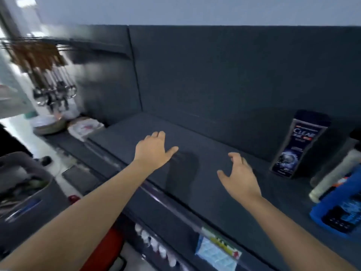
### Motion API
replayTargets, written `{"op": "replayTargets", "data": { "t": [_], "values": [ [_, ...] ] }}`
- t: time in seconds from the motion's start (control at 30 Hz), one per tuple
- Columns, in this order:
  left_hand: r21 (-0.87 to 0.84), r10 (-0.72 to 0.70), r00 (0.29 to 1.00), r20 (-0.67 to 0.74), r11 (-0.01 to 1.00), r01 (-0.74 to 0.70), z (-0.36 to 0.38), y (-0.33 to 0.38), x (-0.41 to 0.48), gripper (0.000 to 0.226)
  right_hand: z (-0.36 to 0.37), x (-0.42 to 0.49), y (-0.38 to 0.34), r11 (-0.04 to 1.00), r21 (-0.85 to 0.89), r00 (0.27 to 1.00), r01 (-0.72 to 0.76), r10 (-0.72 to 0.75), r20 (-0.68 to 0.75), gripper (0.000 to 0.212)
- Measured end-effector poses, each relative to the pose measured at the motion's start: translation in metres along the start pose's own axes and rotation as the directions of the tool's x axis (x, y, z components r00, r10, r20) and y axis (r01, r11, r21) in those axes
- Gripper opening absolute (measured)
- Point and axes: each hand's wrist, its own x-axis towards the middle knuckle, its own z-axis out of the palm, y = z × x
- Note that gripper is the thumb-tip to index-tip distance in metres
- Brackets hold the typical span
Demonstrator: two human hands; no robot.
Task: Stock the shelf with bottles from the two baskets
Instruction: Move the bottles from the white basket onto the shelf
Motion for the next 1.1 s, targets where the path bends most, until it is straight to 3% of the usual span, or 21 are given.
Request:
{"op": "replayTargets", "data": {
  "t": [0.17, 0.27, 0.43, 0.63, 0.8, 0.9, 1.1],
  "values": [
    [0.119, -0.33, 0.944, 0.001, 0.937, 0.327, -0.034, -0.14, -0.084, 0.067, 0.059, -0.002, -0.097, 0.971, 0.093, 0.964, 0.22, -0.231, 0.134, 0.056],
    [0.177, -0.514, 0.858, -0.01, 0.843, 0.507, -0.049, -0.213, -0.137, 0.075, 0.105, -0.011, -0.16, 0.919, 0.159, 0.895, 0.361, -0.39, 0.218, 0.055],
    [0.198, -0.696, 0.715, -0.068, 0.693, 0.694, -0.068, -0.324, -0.208, 0.069, 0.19, -0.032, -0.273, 0.844, 0.213, 0.767, 0.492, -0.536, 0.354, 0.054],
    [0.172, -0.826, 0.562, -0.044, 0.548, 0.819, -0.08, -0.464, -0.266, 0.075, 0.292, -0.055, -0.405, 0.77, 0.245, 0.61, 0.589, -0.622, 0.491, 0.048],
    [0.183, -0.897, 0.441, 0.022, 0.437, 0.88, -0.07, -0.56, -0.309, 0.046, 0.368, -0.077, -0.487, 0.735, 0.291, 0.49, 0.612, -0.641, 0.59, 0.04],
    [0.228, -0.928, 0.364, 0.079, 0.372, 0.9, -0.06, -0.594, -0.329, 0.044, 0.409, -0.091, -0.521, 0.731, 0.337, 0.439, 0.593, -0.645, 0.626, 0.034],
    [0.224, -0.928, 0.306, 0.213, 0.351, 0.909, -0.02, -0.641, -0.352, 0.048, 0.484, -0.113, -0.565, 0.711, 0.404, 0.314, 0.576, -0.648, 0.694, 0.023]
  ]
}}
